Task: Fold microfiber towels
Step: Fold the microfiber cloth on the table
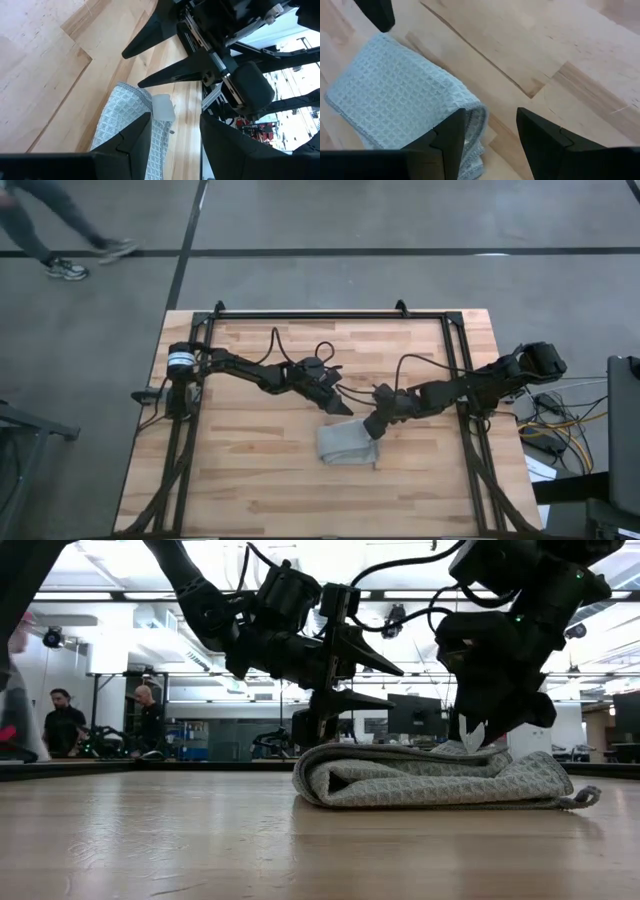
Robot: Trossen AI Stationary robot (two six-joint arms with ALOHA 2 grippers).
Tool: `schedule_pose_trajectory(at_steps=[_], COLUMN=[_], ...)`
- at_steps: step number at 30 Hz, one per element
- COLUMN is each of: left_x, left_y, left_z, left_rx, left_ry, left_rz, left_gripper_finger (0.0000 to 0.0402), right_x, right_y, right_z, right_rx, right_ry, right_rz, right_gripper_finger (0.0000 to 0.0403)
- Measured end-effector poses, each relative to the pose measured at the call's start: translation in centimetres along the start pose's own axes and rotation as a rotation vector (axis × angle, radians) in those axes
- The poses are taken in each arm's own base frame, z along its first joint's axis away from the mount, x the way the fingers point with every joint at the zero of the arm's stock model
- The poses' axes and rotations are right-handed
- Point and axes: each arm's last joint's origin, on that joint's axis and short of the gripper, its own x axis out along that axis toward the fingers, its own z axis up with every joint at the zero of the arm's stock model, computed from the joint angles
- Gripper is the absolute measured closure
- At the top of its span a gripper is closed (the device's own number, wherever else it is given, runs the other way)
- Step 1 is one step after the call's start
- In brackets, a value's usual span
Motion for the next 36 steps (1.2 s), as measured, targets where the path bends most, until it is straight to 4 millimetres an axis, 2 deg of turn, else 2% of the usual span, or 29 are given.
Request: schedule_pose_trajectory(at_steps=[7, 22, 31, 36], left_x=[0.0, 0.0, 0.0, 0.0], left_y=[0.0, 0.0, 0.0, 0.0], left_z=[0.0, 0.0, 0.0, 0.0], left_rx=[-0.018, -0.024, -0.026, -0.026], left_ry=[0.0, 0.0, 0.0, 0.0], left_rz=[0.0, 0.0, 0.0, 0.0], left_gripper_finger=[0.0229, 0.0229, 0.0229, 0.0229], right_x=[0.0, 0.6, 1.1, 1.3], right_y=[0.6, -0.1, -1.1, -1.0], right_z=[0.4, -0.3, -1.1, -1.1], right_rx=[0.015, 0.072, 0.117, 0.132], right_ry=[-0.043, -0.019, 0.007, -0.036], right_rz=[0.064, 0.126, 0.1, 0.184], right_gripper_finger=[0.0232, 0.0232, 0.0232, 0.0232])
